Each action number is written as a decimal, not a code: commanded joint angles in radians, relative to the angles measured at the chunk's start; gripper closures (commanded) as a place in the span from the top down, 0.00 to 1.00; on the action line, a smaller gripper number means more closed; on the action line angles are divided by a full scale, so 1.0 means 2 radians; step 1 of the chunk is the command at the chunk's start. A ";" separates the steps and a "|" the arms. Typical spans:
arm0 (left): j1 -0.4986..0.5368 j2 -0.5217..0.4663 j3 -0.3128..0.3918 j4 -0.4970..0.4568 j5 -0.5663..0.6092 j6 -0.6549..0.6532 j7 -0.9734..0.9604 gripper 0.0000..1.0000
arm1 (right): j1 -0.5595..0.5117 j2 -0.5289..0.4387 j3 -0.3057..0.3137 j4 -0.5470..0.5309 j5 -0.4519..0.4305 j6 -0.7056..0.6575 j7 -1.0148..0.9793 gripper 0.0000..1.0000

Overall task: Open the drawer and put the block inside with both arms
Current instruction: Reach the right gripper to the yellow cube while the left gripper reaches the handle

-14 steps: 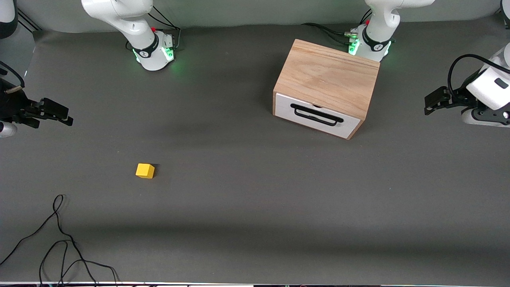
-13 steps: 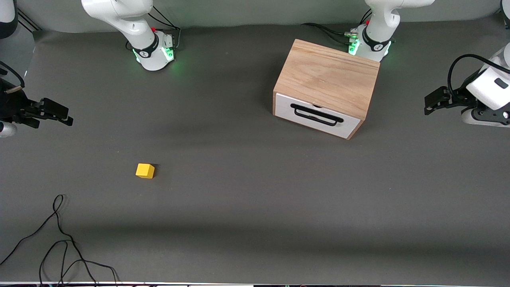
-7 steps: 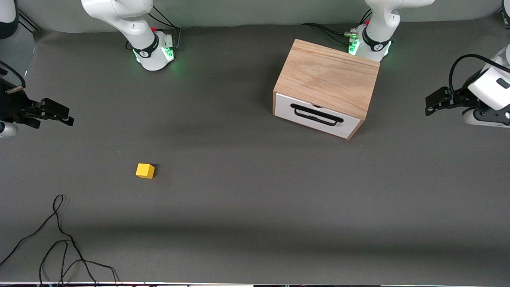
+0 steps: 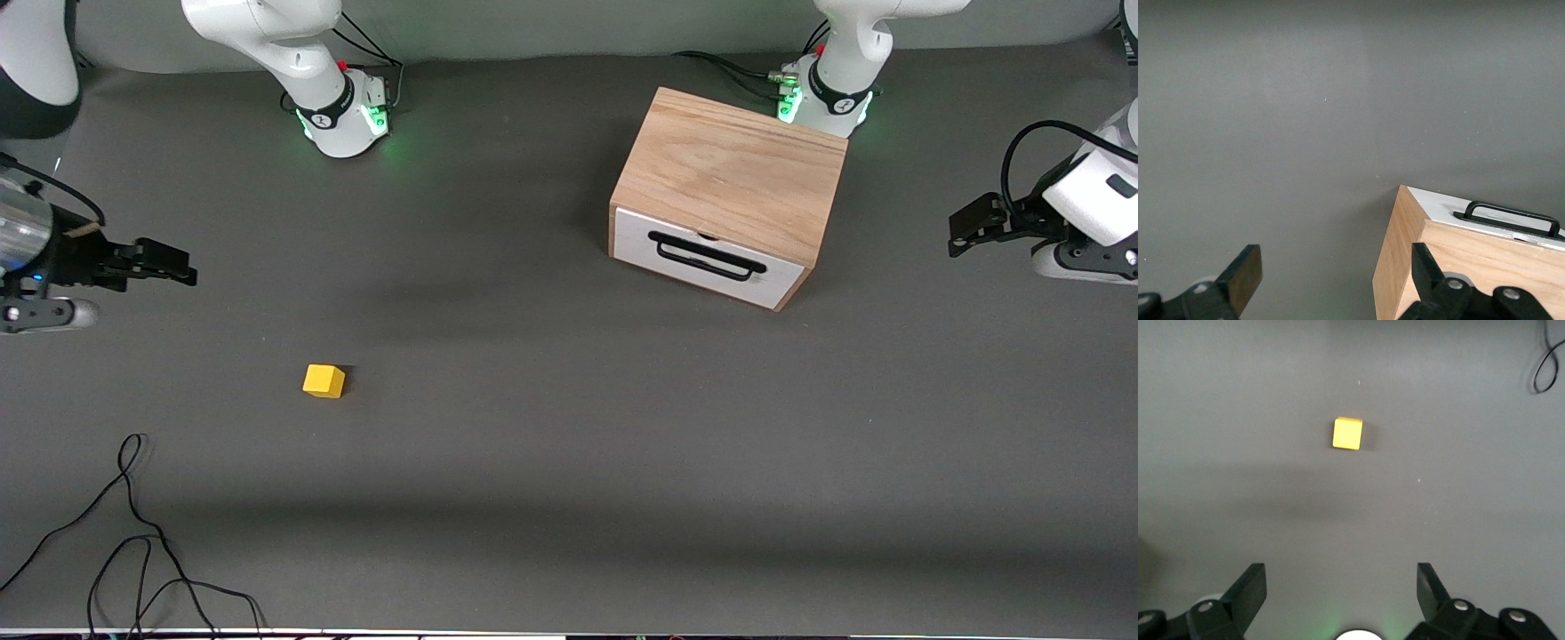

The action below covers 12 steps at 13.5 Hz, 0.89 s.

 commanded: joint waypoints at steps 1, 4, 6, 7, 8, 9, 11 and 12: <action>-0.017 0.001 -0.017 0.012 0.000 -0.012 -0.072 1.00 | 0.007 0.002 -0.001 -0.016 -0.001 0.015 -0.012 1.00; -0.019 0.002 -0.094 0.014 0.004 -0.011 -0.290 1.00 | 0.008 0.011 -0.001 -0.071 -0.001 0.092 -0.012 1.00; -0.020 0.005 -0.139 0.015 0.004 -0.011 -0.411 1.00 | 0.007 0.017 -0.001 -0.121 -0.001 0.163 -0.020 1.00; -0.020 0.008 -0.156 0.015 0.002 -0.011 -0.462 1.00 | 0.006 0.029 -0.002 -0.133 -0.001 0.192 -0.025 1.00; -0.021 0.011 -0.176 0.016 0.000 -0.011 -0.508 1.00 | 0.006 0.045 -0.003 -0.134 0.000 0.207 -0.025 1.00; -0.025 0.020 -0.200 0.023 0.005 -0.012 -0.560 1.00 | 0.006 0.063 -0.003 -0.133 0.001 0.223 -0.025 1.00; -0.038 0.038 -0.236 0.030 0.022 -0.012 -0.675 1.00 | 0.006 0.088 -0.003 -0.135 0.002 0.255 -0.022 1.00; -0.047 0.047 -0.242 0.030 0.027 -0.011 -0.732 1.00 | 0.006 0.101 -0.003 -0.135 0.004 0.266 -0.022 1.00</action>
